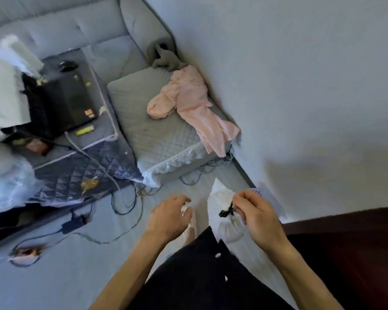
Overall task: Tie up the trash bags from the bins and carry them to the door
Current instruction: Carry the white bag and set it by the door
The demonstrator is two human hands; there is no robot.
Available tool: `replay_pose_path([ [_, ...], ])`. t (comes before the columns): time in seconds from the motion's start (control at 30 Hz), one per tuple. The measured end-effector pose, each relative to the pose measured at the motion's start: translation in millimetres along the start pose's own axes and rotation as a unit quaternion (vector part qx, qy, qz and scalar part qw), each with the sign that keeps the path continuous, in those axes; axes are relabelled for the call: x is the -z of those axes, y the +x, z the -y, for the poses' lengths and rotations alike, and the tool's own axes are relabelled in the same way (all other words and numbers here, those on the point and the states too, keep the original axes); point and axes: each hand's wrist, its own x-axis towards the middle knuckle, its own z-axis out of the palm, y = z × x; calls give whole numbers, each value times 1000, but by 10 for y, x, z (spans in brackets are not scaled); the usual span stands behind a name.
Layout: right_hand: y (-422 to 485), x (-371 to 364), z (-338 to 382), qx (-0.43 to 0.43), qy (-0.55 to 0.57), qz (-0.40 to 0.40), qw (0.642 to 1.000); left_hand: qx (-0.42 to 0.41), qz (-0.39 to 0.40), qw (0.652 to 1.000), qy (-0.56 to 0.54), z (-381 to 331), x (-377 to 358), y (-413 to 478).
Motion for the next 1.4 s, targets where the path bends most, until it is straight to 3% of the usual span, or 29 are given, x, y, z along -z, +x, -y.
replay_pose_path([
  [0.2, -273, -1158, 112, 8, -90, 180, 979, 190, -86, 975, -76, 1065, 151, -1423],
  [0.47, -848, -3449, 56, 27, -202, 334, 920, 391, -202, 883, -163, 3031, 303, -3129],
  [0.63, -1355, -4982, 38, 34, -268, 396, 878, 486, -226, 824, -185, 4136, 397, -4212],
  [0.77, -1791, -6116, 142, 48, -298, 457, 837, 534, -253, 786, -184, 4892, 667, -4865],
  [1.13, -2757, -9491, 493, 53, -250, 602, 757, 630, -323, 677, -202, 7010, 1413, -5906],
  [1.3, -3120, -10957, 690, 107, -283, 666, 682, 672, -323, 630, -218, 8132, 1811, -6384],
  [1.4, -3376, -11811, 870, 114, -276, 689, 660, 685, -326, 613, -221, 8792, 2059, -6630],
])
